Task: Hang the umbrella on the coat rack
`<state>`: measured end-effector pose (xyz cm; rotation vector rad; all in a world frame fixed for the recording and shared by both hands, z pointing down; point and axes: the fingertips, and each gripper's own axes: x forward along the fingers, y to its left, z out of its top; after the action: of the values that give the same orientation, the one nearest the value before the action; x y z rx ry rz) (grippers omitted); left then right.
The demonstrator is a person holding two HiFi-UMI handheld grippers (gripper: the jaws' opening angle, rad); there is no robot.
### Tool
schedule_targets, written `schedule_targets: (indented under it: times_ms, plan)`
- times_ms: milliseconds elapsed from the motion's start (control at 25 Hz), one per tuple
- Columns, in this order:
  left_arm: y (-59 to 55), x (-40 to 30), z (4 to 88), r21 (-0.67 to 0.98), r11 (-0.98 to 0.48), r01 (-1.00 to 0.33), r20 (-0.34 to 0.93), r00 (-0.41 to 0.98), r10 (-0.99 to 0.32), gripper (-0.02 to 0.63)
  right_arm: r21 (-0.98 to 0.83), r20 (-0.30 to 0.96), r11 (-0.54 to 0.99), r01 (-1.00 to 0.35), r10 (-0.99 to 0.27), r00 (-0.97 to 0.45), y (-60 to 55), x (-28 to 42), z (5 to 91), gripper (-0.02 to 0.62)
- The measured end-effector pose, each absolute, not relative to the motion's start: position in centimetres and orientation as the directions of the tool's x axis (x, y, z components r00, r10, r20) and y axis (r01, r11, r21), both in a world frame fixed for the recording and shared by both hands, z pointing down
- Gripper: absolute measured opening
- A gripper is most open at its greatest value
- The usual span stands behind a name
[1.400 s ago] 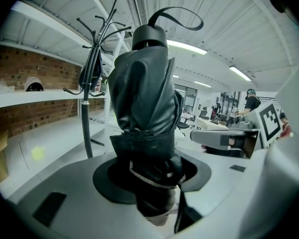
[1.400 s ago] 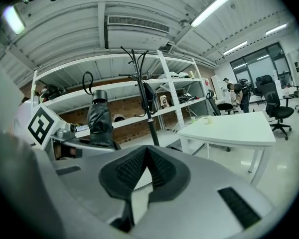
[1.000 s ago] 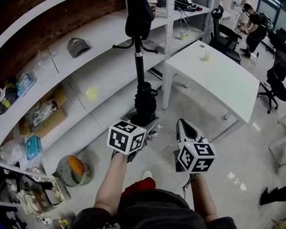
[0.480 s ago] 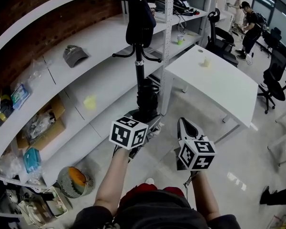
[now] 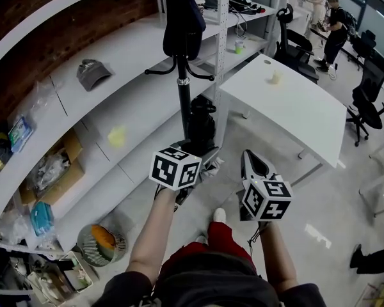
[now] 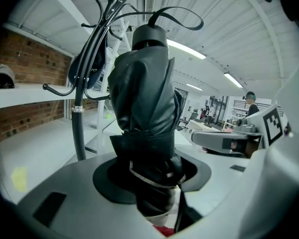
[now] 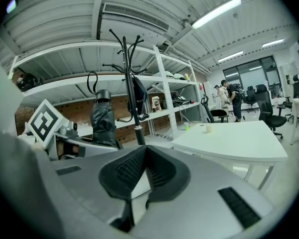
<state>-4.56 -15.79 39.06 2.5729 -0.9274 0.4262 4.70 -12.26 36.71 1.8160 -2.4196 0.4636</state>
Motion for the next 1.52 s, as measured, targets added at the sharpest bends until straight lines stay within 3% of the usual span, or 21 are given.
schedule_targets:
  times_ms: [1520]
  plan:
    - [-29.9,5.3,47.4,0.513,-0.658,-0.551,0.429,0.829,-0.359,0.198,-0.199,0.352,0.205,-0.958,-0.898,-0.265,-27.0,12.8,41.0,0.018]
